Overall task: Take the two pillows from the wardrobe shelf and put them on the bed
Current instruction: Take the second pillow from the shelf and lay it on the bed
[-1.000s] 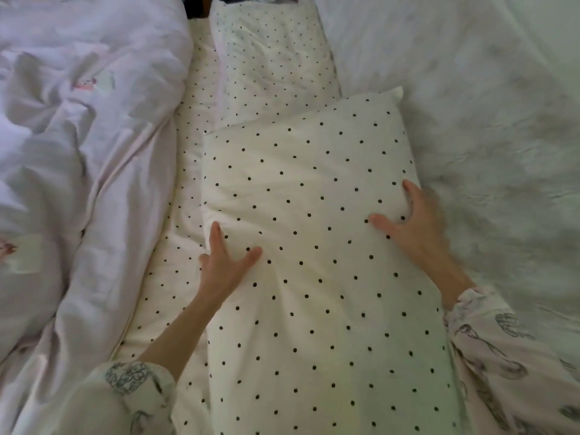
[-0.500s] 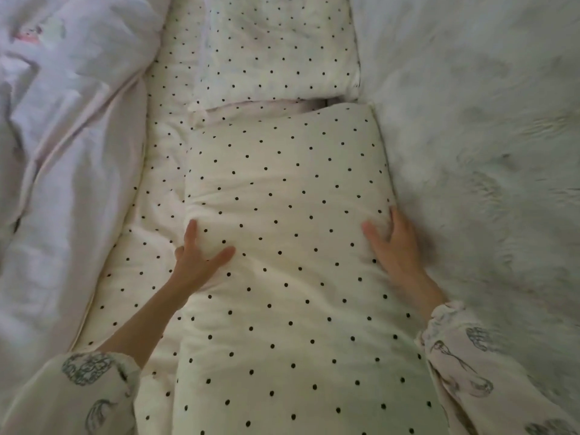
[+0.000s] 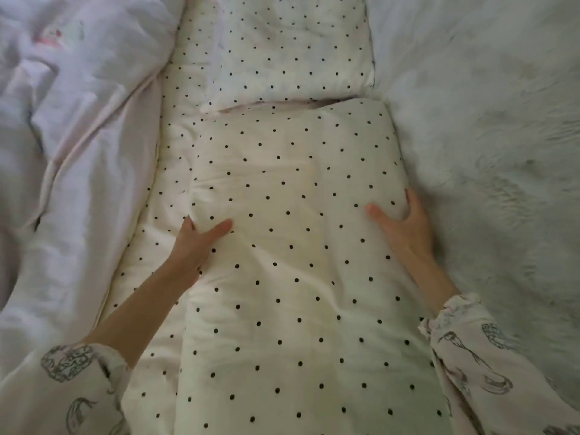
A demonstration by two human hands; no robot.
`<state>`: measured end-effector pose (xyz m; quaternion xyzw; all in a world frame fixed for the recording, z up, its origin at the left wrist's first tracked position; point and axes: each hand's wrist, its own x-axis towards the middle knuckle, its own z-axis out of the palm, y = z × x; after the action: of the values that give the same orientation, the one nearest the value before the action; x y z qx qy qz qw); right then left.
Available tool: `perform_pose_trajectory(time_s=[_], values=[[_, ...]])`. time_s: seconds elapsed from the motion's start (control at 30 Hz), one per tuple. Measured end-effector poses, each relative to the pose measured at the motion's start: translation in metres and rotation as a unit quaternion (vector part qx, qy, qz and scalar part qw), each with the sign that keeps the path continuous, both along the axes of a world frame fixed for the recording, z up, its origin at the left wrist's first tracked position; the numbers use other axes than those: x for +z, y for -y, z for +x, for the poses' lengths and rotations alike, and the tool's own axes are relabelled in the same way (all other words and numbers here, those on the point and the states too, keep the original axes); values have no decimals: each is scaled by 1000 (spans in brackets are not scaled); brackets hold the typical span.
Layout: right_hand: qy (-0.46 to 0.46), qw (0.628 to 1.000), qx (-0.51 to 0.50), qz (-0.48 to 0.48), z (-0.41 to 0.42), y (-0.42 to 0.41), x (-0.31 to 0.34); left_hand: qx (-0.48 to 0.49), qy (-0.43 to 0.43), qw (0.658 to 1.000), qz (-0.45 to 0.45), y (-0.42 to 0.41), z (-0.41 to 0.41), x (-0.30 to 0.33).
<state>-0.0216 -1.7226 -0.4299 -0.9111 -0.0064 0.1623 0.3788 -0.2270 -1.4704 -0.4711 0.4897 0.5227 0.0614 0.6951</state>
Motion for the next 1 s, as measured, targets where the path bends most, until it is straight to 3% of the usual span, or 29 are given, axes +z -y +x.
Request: perform_pose_trajectory(time_s=[0.2,0.33,0.57,0.77,1.0], values=[[2,1000,12,17,16,-9,-9,-29,18,998,51,-16,10,-5],[-2,997,61,-40,-2,4,-26,-126,-29,990,61,-10,-4,-26],[22,984,112,-138,-64,51,-24,-143,-54,986,61,28,-41,-26],[-101,984,42,-138,-117,98,-11,-148,-102,984,11,66,-97,-19],[-127,983,32,-130,-127,113,4,-176,-117,977,29,80,-120,-4]])
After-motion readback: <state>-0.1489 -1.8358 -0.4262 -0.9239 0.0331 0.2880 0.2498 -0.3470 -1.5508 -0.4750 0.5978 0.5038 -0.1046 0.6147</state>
